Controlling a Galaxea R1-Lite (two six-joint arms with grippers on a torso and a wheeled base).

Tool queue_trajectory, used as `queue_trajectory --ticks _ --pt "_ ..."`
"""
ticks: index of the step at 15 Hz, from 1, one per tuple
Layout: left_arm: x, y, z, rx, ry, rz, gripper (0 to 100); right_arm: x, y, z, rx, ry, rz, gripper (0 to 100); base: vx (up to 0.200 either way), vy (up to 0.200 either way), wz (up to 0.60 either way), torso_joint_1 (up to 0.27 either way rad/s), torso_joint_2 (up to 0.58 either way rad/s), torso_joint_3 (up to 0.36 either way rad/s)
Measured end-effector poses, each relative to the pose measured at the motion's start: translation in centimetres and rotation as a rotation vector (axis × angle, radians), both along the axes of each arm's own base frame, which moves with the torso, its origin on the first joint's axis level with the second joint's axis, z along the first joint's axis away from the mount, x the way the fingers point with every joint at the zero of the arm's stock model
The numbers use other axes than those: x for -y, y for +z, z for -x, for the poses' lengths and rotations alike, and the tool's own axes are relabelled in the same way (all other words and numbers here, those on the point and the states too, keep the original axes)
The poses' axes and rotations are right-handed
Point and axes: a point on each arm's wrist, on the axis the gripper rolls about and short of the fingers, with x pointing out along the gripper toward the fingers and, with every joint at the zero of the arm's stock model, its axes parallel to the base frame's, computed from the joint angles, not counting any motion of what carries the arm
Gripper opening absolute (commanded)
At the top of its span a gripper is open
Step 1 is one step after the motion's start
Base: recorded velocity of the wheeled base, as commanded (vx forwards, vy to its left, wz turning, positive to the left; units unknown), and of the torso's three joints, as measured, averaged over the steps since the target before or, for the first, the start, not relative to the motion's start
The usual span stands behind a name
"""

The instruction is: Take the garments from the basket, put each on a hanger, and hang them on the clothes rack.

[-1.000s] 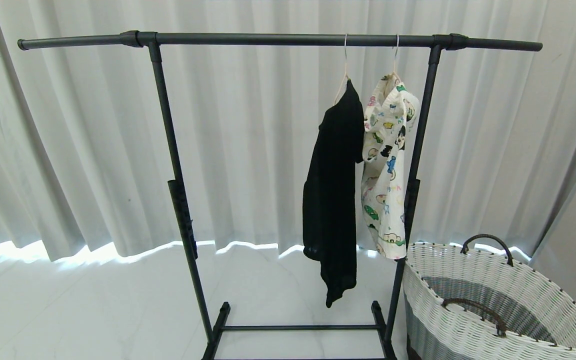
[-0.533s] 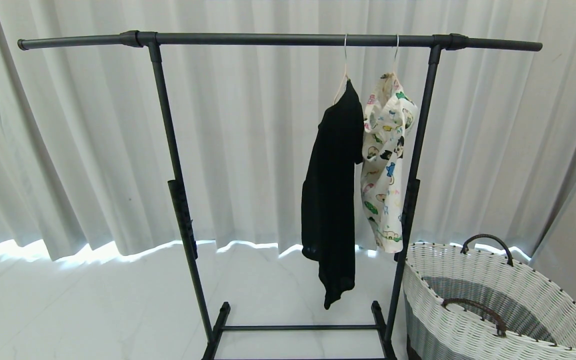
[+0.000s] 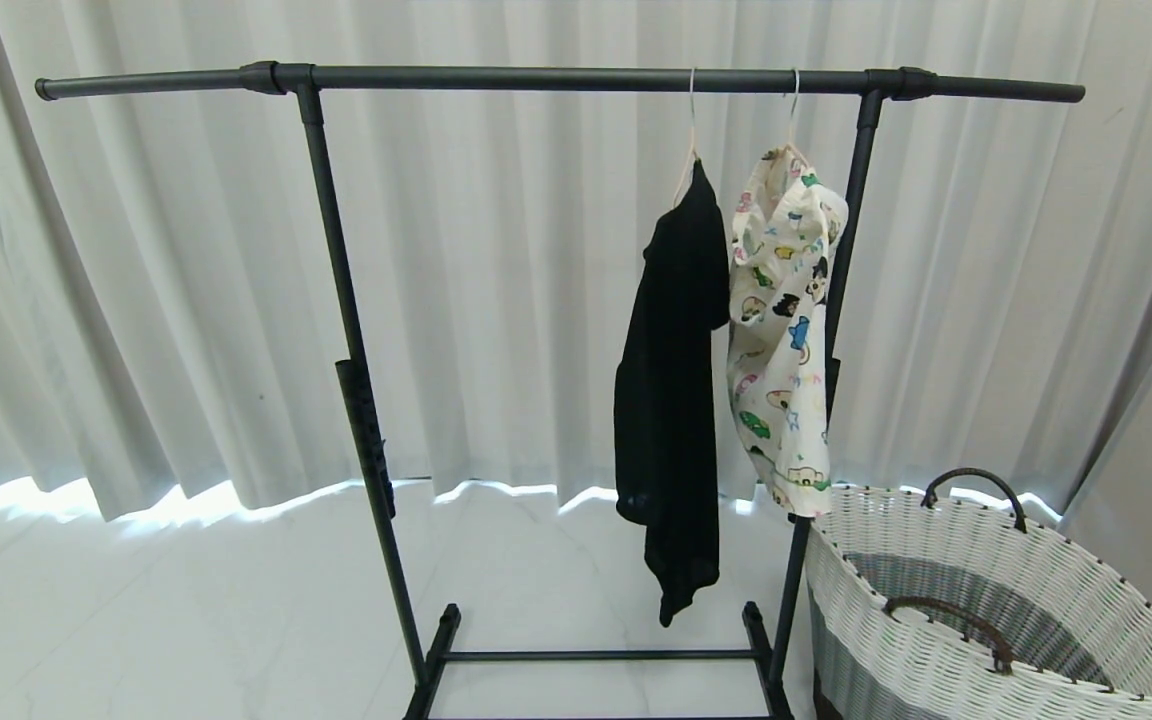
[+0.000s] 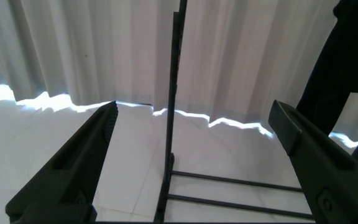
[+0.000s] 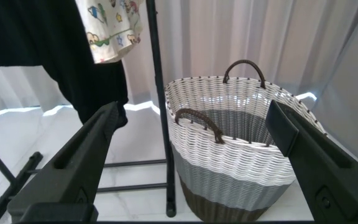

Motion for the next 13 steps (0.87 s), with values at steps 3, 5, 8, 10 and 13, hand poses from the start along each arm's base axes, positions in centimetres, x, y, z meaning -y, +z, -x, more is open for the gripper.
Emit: queue_trajectory --ticks 3,5,8,10,13 --pt "0.00 0.00 0.00 0.000 0.001 0.000 100 0.00 0.00 0.00 0.000 0.000 0.000 100 0.000 0.000 0.00 0.000 0.00 0.000" --pt "0.00 0.00 0.00 0.000 -0.001 0.000 100 0.00 0.00 0.00 0.000 0.000 0.000 100 0.000 0.000 0.00 0.000 0.00 0.000" --pt "-0.01 0.00 0.00 0.000 -0.001 0.000 100 0.00 0.00 0.00 0.000 0.000 0.003 100 0.000 0.000 0.00 0.000 0.00 0.000" --pt "-0.01 0.00 0.00 0.000 -0.001 0.000 100 0.00 0.00 0.00 0.000 0.000 0.004 100 0.000 0.000 0.00 0.000 0.00 0.000" --pt "0.00 0.00 0.00 0.000 0.000 0.000 100 0.00 0.00 0.00 0.000 0.000 0.001 100 0.000 0.000 0.00 0.000 0.00 0.000"
